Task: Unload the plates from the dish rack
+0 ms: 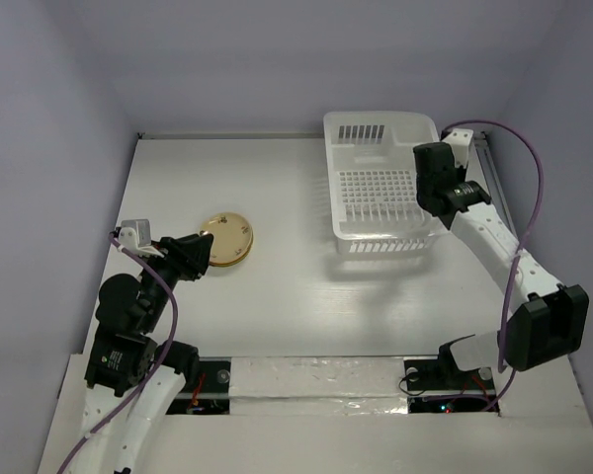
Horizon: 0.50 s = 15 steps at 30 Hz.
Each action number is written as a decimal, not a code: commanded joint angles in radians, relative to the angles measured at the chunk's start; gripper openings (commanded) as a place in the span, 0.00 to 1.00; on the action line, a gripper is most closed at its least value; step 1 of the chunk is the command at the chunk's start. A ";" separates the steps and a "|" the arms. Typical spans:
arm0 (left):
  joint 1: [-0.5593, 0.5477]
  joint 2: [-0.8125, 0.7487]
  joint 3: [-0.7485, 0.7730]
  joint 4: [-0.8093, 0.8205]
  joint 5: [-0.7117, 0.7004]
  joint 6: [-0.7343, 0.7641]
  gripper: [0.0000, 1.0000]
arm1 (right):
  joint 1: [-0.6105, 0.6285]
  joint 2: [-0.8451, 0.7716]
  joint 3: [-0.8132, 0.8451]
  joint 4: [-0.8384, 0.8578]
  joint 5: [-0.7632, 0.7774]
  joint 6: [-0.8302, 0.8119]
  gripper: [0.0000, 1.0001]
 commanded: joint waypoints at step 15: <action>-0.006 -0.027 0.008 0.016 -0.111 -0.014 0.36 | 0.505 0.242 0.247 0.340 -0.798 0.368 0.00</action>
